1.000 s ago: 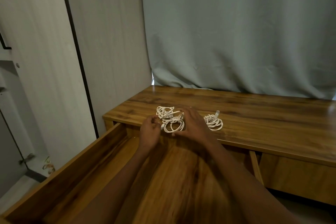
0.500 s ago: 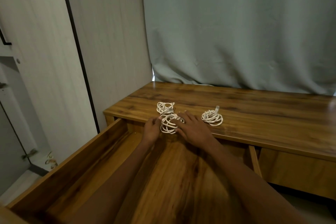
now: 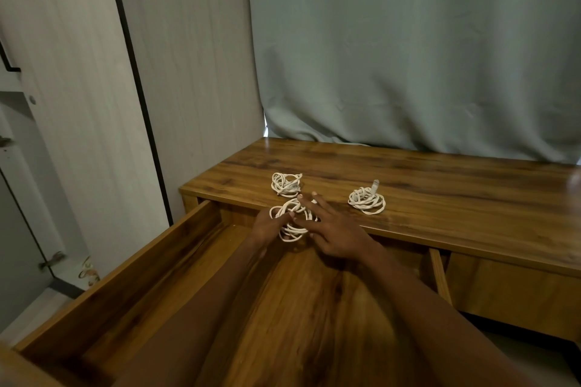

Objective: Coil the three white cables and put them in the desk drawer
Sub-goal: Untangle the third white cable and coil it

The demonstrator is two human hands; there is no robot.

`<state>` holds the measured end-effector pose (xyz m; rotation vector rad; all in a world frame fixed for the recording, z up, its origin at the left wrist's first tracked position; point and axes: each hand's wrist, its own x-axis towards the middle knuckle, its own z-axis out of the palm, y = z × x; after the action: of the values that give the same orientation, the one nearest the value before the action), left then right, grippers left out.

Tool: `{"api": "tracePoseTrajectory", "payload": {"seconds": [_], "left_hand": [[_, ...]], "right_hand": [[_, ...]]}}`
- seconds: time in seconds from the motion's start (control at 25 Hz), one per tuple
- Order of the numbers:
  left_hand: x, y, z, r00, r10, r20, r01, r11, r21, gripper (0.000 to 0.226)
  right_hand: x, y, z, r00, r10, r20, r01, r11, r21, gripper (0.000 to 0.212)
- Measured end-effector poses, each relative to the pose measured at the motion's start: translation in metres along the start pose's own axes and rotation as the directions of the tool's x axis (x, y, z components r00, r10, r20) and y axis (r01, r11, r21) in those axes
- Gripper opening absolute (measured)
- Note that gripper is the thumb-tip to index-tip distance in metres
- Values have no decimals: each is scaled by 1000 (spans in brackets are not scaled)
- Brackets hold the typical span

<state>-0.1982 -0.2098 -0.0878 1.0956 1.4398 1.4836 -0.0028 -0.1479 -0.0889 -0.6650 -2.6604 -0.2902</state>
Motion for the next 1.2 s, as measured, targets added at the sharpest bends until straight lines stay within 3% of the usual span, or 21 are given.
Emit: {"api": "tracePoseTrajectory", "payload": {"seconds": [0.12,0.24,0.32,0.44,0.56,0.68,0.84,0.92,1.0,1.08,1.2], "left_hand": [[2,-1,3,987,150,-52,-136,967,216,22],[-5,3,8,965,258,-51,-230,922,313,29],[-10,6,12,942,335,-18,-309,889,338,34],[-16,11,18,919,395,14,-381,876,295,37],[-19,11,20,913,400,80,-404,862,307,44],[-22,10,23,888,440,130,-445,755,482,42],[-18,9,27,851,507,137,-465,605,647,30],[-15,9,24,869,470,153,-434,579,690,34],[-16,10,23,869,466,169,-444,580,683,43],[-19,12,24,846,496,196,-488,571,661,41],[-25,14,26,787,567,243,-581,549,601,33]], "right_hand": [[-2,-6,-10,977,188,-103,-142,927,348,48],[3,-15,-19,853,444,-275,-240,801,548,44],[6,-19,-20,794,570,-210,-306,674,672,57],[9,-22,-17,790,607,-89,-295,504,812,51],[6,-23,-18,786,573,-232,-253,640,725,40],[2,-26,-25,798,444,-409,-137,793,593,37],[5,-27,-32,794,426,-434,-105,799,592,23],[7,-29,-36,731,550,-405,-132,696,706,16],[10,-30,-41,659,692,-297,-139,499,855,22],[10,-29,-48,602,773,-199,-110,326,939,21],[11,-24,-57,481,872,-87,-108,158,982,23]]}}
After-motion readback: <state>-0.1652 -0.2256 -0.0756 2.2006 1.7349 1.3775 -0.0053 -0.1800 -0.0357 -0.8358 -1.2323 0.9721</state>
